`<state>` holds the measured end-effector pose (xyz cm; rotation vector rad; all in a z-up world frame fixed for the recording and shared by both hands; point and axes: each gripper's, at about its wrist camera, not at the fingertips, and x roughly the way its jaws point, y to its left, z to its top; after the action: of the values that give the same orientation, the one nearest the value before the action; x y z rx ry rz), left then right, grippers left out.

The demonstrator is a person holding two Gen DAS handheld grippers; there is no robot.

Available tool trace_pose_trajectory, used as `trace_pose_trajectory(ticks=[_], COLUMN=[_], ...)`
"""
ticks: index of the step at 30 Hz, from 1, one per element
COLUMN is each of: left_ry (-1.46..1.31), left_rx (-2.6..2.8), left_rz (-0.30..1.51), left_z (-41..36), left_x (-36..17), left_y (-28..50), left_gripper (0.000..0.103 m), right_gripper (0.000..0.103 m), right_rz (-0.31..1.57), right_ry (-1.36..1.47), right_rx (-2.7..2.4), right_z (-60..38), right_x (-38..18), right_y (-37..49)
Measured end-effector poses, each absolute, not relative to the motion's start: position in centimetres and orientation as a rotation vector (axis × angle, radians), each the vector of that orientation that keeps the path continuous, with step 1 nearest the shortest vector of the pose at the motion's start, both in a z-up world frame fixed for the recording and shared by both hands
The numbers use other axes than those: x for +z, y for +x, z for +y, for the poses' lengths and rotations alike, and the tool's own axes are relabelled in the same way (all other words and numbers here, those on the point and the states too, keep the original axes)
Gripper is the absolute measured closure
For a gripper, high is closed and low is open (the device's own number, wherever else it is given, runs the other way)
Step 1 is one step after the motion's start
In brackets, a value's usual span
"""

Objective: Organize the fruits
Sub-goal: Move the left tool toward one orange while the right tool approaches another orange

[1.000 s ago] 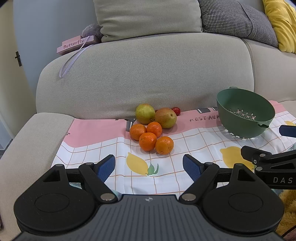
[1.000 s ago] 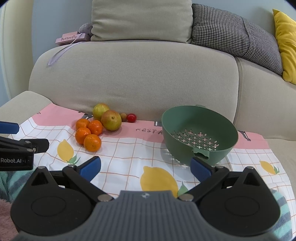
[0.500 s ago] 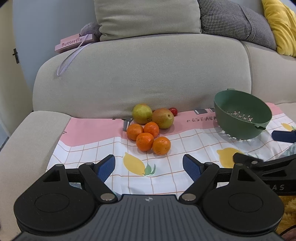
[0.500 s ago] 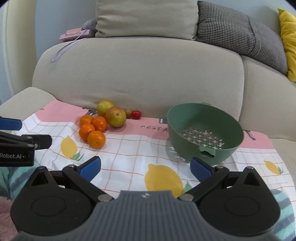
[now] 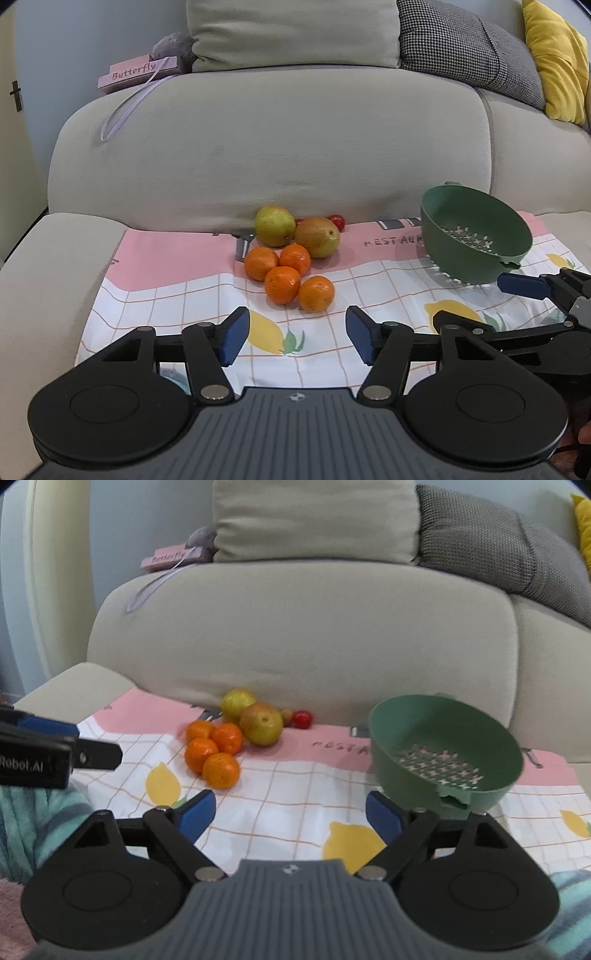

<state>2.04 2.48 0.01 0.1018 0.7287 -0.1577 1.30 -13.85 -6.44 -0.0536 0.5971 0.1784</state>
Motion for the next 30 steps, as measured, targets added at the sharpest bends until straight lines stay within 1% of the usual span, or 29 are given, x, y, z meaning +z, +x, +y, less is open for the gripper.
trace_pose_trajectory(ticks=[4, 9, 20, 24, 30], left_ry=[0.092, 0.093, 0.093, 0.072, 0.044], left_rx=[-0.146, -0.138, -0.135, -0.131, -0.148], left_rz=[0.737, 0.745, 0.799, 0.815, 0.861], left_z=[3.3, 4.2, 5.2, 5.6, 6.2], left_x=[-0.1, -0.4, -1.9, -2.4, -3.6], left_y=[2.9, 4.5, 8.9, 10.5, 12.8], left_gripper=[0.037, 0.039, 0.040, 0.036, 0.036], right_gripper=[0.023, 0.028, 0.028, 0.028, 0.029], right_rz=[0.638, 0.683, 0.731, 0.740, 0.750], right_ry=[-0.034, -0.046, -0.057, -0.062, -0.085], right_rx=[0.230, 0.269, 0.300, 0.330, 0.365], right_z=[-13.4, -12.5, -10.8, -9.9, -8.2], right_x=[-7.0, -7.7, -9.0, -9.5, -10.6], right_y=[2.7, 4.7, 9.5, 11.1, 13.0])
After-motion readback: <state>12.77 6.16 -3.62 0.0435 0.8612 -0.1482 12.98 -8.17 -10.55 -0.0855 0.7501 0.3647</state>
